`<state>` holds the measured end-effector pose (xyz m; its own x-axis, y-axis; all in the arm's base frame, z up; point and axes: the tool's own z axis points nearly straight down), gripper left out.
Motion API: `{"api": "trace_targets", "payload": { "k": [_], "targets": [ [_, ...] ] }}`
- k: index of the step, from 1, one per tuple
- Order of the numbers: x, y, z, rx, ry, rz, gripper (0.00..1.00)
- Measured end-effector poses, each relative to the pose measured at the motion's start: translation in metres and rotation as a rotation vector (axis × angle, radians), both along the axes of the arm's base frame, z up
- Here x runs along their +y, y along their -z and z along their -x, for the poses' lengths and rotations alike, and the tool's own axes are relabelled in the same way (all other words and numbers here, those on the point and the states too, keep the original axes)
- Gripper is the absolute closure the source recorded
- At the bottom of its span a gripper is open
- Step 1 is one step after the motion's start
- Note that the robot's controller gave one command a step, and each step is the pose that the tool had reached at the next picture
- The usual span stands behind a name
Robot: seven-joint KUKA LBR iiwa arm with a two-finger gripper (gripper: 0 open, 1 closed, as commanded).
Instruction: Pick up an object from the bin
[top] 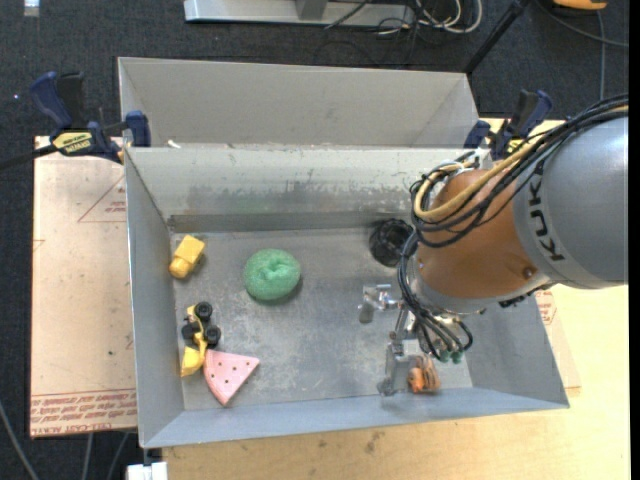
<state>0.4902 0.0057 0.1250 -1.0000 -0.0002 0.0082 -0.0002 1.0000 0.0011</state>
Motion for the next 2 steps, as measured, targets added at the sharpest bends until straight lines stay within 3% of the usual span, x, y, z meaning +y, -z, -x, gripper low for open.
{"api": "trace_targets", "payload": {
  "k": [1,2],
  "targets": [
    [0.0,-0.004,-0.002,-0.008,0.0,0.0,0.0],
    [0.049,-0.037,-0.026,-0.007,-0.053,0.001,0.0]
  ]
}}
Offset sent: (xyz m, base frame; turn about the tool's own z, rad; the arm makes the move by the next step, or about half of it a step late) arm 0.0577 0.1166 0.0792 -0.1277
